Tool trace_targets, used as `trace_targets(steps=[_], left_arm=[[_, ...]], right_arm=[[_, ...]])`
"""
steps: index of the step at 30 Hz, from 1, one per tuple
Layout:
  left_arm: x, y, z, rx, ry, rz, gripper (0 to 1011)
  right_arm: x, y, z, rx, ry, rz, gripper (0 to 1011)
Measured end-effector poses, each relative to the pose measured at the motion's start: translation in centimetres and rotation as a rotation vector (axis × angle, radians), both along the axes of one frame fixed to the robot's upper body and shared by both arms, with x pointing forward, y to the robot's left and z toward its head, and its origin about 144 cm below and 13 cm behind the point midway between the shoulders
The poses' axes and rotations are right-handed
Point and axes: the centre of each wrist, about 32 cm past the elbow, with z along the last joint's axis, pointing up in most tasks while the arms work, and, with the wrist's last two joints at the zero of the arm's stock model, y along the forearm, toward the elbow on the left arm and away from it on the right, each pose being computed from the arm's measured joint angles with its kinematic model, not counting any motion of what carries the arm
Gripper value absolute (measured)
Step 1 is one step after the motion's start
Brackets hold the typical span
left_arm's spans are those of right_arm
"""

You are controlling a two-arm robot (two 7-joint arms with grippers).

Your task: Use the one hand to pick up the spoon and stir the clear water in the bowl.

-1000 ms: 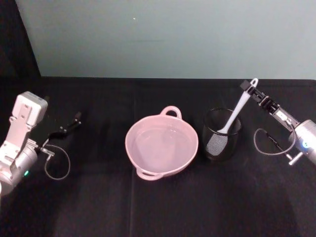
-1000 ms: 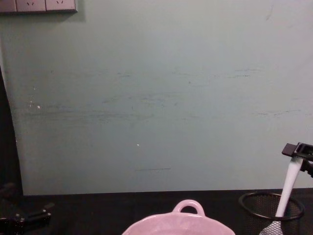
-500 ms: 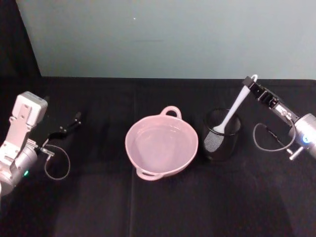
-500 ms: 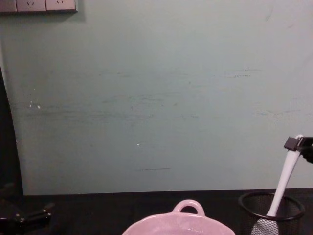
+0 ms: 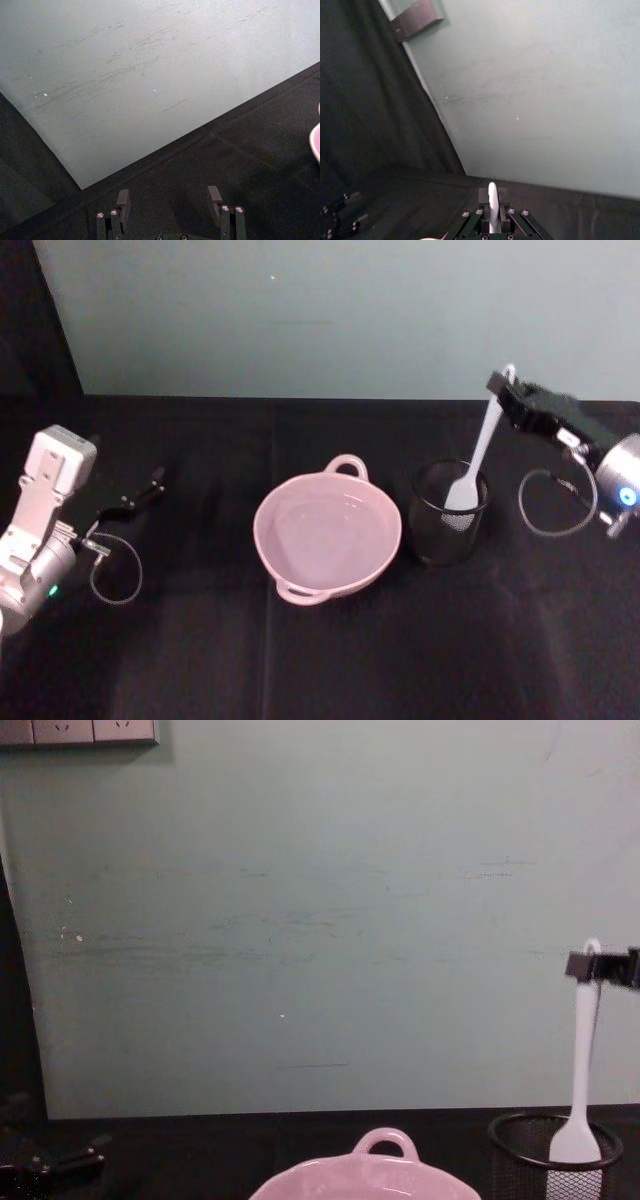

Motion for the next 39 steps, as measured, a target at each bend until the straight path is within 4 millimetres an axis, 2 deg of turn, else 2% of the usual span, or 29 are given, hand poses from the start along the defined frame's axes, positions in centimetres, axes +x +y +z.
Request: trace_targets(steps=[2,9,16,21,39], left_arm=[[0.0,0.0,0.0,0.000,0.000,0.000,1011],[0.0,0.0,0.0,0.000,0.000,0.000,1011],[0.0,0.0,0.0,0.000,0.000,0.000,1011],[0.0,0.0,0.0,0.000,0.000,0.000,1011],[0.0,0.0,0.0,0.000,0.000,0.000,1011]], right_arm=[[0.0,0.3,1.6,-0.057,-0.041,0.014,117],[0.1,1.0,5.0,-0.117,-0.122,0.046,116],[0.0,1.7,7.3,-0.123,-0.194,0.077,116],[0.0,2.1,8.0,-0.110,-0.210,0.091,117],[0.1,2.0,7.8,-0.113,-0.203,0.089,117]])
